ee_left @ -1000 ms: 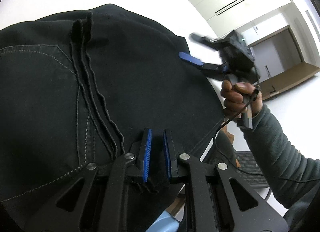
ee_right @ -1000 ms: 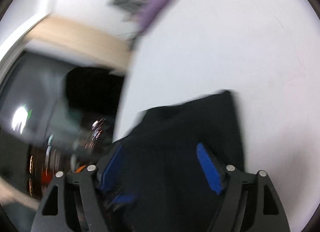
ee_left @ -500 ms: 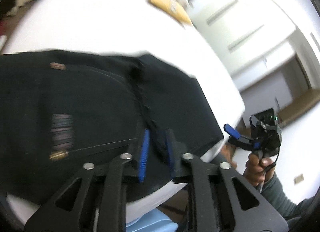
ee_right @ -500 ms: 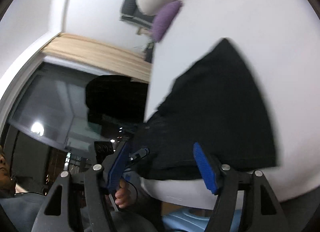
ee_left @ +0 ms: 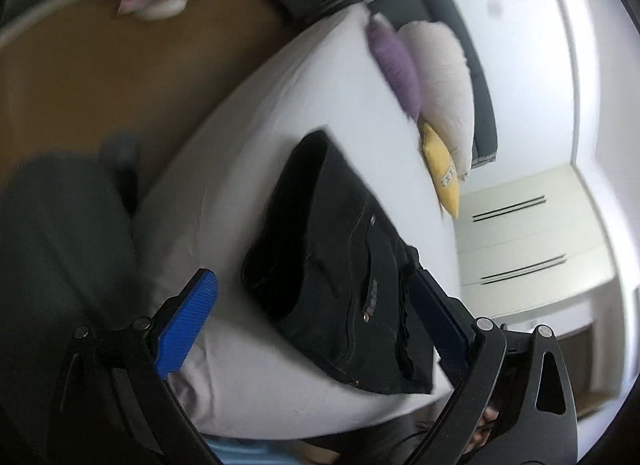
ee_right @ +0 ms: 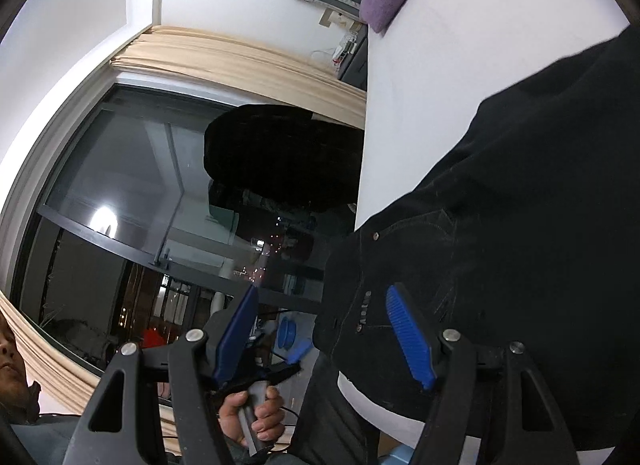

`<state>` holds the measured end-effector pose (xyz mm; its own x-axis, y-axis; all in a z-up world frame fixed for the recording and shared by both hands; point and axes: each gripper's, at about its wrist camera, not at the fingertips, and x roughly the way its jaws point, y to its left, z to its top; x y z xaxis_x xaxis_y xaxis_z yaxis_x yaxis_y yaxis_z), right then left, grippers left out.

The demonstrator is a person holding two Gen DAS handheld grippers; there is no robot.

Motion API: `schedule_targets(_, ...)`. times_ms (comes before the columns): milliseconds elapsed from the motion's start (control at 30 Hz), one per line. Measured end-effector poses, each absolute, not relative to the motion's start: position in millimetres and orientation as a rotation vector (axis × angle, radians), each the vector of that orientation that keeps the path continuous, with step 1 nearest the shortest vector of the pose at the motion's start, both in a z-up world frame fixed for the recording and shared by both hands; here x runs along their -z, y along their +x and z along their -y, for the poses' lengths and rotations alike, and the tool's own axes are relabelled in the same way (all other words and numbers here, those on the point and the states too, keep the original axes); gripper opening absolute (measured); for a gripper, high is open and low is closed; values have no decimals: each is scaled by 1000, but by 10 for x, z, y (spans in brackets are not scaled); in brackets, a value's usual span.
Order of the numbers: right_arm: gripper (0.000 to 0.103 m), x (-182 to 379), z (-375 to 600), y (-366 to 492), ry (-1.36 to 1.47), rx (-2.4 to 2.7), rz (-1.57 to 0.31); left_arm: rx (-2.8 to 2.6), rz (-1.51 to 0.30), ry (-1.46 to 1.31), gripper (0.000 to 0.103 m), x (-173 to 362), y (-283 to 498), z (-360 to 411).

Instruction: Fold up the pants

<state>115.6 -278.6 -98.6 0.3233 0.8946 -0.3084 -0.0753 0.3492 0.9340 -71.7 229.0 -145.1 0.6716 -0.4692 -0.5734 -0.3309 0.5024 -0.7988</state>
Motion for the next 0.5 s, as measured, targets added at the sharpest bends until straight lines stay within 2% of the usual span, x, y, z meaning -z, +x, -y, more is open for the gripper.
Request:
schedule_targets(167,71,981,3008,1052,1035,-801,-996,146,-933,-1080,94,1601,-591,-2203)
schedule_targets(267,71,980,3054,1065,1053,-796,-984,173,-945,-1103,71,1639,-540,-2149)
schedule_targets(367,71,999,3035,1082,1049,-793,-990,167,-944,-1129,61,1727,-521,-2121)
schedule_targets(433,71,1003,3008,1086,1052,-796,-993,158,-941,-1172,49,1804,-514,-2121)
schedule_targets(500,70,1038,2996,1088,1054,-798,-1000,147,-943,-1207,33,1872,-529,-2163)
